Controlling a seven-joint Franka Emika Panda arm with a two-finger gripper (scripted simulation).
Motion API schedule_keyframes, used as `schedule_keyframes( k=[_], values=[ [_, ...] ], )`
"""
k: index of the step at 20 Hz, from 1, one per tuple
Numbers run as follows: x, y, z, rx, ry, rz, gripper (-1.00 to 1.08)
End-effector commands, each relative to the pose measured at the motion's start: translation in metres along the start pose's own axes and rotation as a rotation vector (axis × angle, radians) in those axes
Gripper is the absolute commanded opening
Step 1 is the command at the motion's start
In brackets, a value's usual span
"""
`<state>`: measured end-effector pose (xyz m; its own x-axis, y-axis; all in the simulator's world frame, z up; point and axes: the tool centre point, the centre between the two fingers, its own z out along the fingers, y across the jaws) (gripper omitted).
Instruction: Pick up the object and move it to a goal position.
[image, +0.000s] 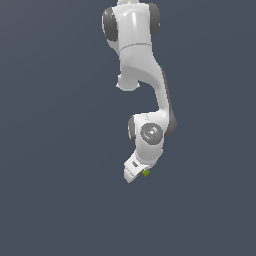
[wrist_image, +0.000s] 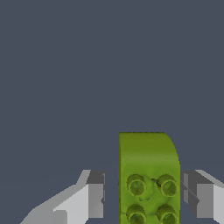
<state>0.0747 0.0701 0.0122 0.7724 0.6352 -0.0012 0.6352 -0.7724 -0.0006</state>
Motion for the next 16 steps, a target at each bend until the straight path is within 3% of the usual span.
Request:
schedule_keyframes(
  k=[1,16],
  values=[
    [0.0006,0.0004,-0.0002,-0.001,0.001,0.0,-1.0],
    [-0.0042,0.0041,-0.009,-0.001,0.001,0.0,-1.0]
  ],
)
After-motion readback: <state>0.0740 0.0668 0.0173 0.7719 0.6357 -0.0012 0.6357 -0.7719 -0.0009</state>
